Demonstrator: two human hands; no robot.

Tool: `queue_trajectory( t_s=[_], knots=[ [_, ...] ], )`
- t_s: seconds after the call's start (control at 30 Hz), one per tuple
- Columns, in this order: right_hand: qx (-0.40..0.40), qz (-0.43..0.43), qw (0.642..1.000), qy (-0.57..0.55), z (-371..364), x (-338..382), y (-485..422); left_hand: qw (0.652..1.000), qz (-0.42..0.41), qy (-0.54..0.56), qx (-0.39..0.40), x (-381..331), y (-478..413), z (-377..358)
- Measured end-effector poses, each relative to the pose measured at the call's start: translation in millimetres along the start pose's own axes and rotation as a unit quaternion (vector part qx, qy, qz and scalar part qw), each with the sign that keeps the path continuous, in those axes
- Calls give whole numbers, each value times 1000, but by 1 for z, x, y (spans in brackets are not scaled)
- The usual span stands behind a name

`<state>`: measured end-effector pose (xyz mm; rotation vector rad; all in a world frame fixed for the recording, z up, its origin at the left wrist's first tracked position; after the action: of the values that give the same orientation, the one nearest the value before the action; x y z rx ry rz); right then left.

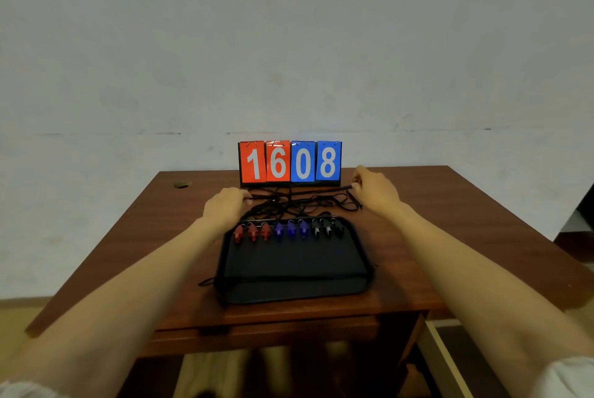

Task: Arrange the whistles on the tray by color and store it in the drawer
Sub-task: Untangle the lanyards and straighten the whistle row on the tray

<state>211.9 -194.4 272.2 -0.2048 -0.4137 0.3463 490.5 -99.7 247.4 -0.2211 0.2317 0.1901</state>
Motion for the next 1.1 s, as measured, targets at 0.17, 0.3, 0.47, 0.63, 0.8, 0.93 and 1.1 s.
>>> queue_trajectory(
  t_s=[0.17, 0.3, 0.47, 0.63, 0.8, 0.93, 1.1],
  knots=[
    [41, -93, 990, -103, -25, -37, 25, 996, -22, -69, 52, 14, 21, -23],
    [58, -169, 969, -170, -47, -66, 52, 993, 18, -40, 113, 36, 43, -53],
    [85, -247, 939, -223, -72, -91, 78, 995, 31, -51, 83, 53, 62, -68],
    [91, -282, 934, -198, -85, -101, 91, 993, 9, -72, 88, 61, 72, -89],
    [107, -273, 946, -139, -97, -103, 100, 992, -5, -102, 79, 57, 79, -100],
    [116, -249, 956, -105, -104, -100, 100, 988, -24, -145, 53, 55, 79, -99],
    [125, -212, 967, -64, -109, -97, 97, 982, -26, -179, 57, 55, 81, -100]
  ],
)
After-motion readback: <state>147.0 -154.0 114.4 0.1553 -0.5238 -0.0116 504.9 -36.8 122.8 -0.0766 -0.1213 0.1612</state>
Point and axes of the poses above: each hand's wrist, its own y-axis away from the middle knuckle, its own z-axis out of the back of the hand, x = y × z, the point moved 8 cm from there along -y, towards the middle knuckle, and after that the axes turned 1 degree about x, right-handed, at the moved point
